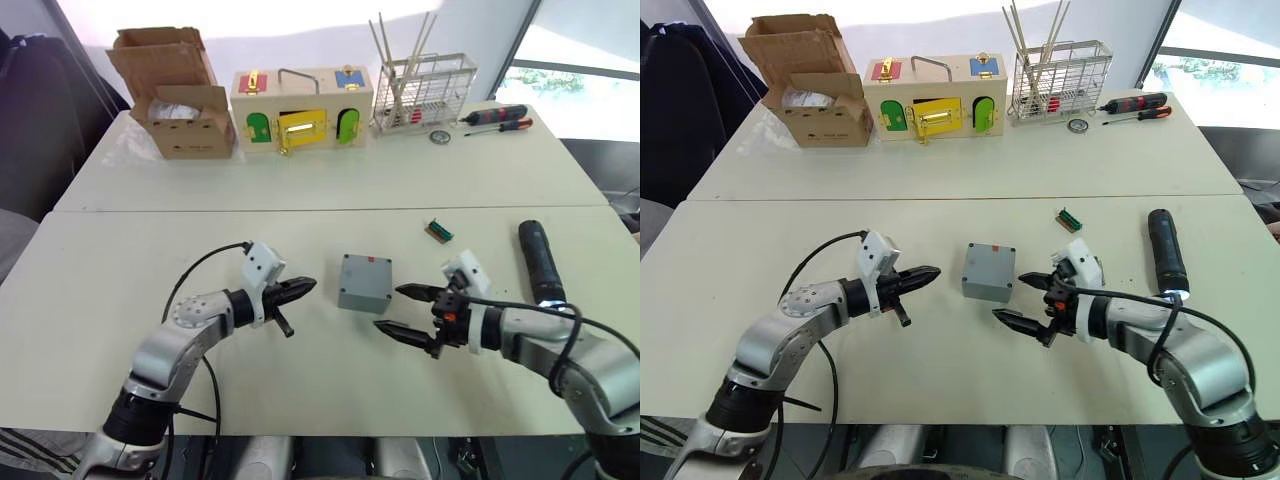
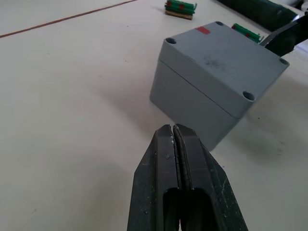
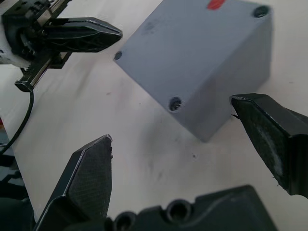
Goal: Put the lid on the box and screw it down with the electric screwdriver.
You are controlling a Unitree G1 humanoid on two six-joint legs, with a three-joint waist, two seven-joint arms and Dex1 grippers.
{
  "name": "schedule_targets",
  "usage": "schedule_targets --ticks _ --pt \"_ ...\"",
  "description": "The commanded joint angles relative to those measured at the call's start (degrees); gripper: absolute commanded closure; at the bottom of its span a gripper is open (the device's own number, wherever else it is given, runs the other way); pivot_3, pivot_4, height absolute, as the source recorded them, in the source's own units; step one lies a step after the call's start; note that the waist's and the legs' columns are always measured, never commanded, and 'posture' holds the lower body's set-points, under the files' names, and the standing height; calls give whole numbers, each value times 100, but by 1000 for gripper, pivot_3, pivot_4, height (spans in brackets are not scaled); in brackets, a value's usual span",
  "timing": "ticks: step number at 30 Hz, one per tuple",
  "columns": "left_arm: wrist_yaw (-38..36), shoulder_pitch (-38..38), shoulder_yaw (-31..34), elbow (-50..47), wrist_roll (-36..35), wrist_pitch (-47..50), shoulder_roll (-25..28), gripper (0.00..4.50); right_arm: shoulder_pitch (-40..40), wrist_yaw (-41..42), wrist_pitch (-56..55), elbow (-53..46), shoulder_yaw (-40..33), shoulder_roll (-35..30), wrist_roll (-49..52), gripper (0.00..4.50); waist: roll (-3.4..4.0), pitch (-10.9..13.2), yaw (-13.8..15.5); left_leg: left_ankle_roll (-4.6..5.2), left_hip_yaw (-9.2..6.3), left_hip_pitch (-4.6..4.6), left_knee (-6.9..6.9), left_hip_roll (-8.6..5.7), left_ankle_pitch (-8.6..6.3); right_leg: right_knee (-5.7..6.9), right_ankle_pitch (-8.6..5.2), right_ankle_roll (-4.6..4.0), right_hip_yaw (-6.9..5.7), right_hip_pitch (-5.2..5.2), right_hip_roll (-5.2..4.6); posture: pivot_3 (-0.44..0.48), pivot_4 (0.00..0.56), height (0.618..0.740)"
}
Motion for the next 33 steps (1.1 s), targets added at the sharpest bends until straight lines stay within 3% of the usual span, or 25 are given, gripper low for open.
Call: schedule_targets --ticks 1,11,17,20,24,29,33 --pt "-229 -246 -264 226 231 -286 -74 4500 11 -153 -181 -79 116 204 -100 27 -1 0 -4 0 0 0 0 0 0 0 0 0 0 0 0 0 150 734" --pt "-552 -978 -568 1174 601 -841 -589 4500 102 -327 252 -630 443 435 131 27 -1 0 4 0 -1 1 0 -1 0 0 0 0 -1 1 0 0 150 734" --pt "-469 -1104 -343 1644 863 -1203 -605 4500 88 -404 521 -910 116 255 262 27 -2 0 -3 0 0 1 0 -1 0 0 0 1 -1 0 0 0 150 734" --pt "-416 -914 -143 1470 843 -1128 -449 4500 36 -249 292 -764 -196 -126 65 27 -2 0 -3 0 1 1 0 -2 0 0 0 1 0 1 0 0 150 734" --pt "-501 -257 61 509 590 -656 -3 4500 -258 232 -916 66 -62 -752 -816 27 -2 0 -111 2 7 3 -4 -1 -1 0 0 2 1 -3 0 0 150 734" --pt "-505 301 55 -441 216 -13 150 4500 -674 940 -1979 1038 387 -821 -1348 27 -6 2 -143 3 0 3 -7 2 -1 -1 -1 3 -2 2 0 0 150 734" --pt "-315 310 -145 -522 284 35 -64 4500 -1073 1377 -2475 1582 745 -702 -1621 27 -6 2 -144 2 2 4 -6 2 -1 0 -1 3 0 2 0 0 150 734"
